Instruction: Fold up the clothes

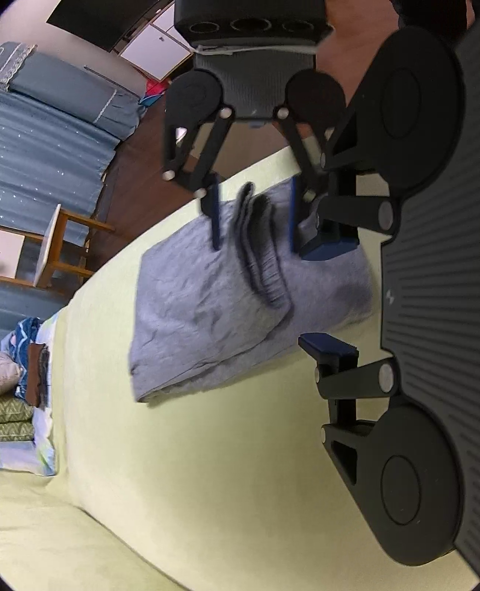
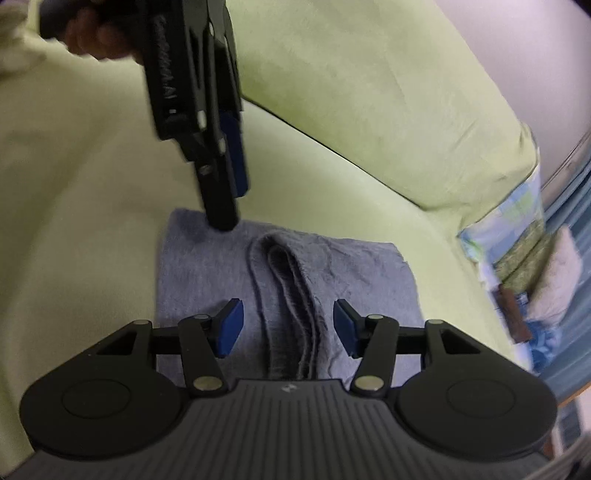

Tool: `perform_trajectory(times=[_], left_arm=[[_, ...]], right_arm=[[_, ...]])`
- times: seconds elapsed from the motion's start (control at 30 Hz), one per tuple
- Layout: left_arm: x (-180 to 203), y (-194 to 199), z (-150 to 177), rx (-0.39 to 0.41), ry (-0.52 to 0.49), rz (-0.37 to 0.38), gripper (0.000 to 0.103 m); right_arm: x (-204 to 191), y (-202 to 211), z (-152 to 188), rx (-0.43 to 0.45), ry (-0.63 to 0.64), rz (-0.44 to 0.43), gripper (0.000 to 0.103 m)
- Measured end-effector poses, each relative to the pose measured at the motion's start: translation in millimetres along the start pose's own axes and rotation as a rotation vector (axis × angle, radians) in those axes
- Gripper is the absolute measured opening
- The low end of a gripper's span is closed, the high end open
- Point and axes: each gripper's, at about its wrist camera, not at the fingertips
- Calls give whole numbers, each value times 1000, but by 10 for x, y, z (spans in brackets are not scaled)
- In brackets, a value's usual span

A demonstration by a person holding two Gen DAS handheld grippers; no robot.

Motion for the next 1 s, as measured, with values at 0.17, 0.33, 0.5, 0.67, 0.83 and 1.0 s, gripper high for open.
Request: perform_trajectory(times=[0.17, 0.33, 0.5, 0.67, 0.83, 1.0], left_arm=[[9, -81, 79, -9, -5, 7, 49], [0, -149, 204, -49, -49, -45, 49], [33, -109, 283, -55, -55, -59, 49], [63, -88, 287, -52, -57, -67, 49], [93, -31, 305, -43, -66, -84, 49], [110, -31, 340, -54, -85, -99, 49]], right_arm=[[26, -116, 5, -34, -50, 27, 40], [60, -126, -4, -25, -75, 9, 9], [148, -8, -30, 1, -118, -14, 9], [55, 174, -104, 17, -78, -46, 9], [-162, 205, -179, 14, -68, -85, 9], [-221, 161, -224, 9, -80, -93, 9]])
Point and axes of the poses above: each gripper's, at about its wrist camera, not at the fingertips, and y roughly against the way its jaws point, x to its right, z to its underside, and after that the axes turned 7 degrees about y, right-handed
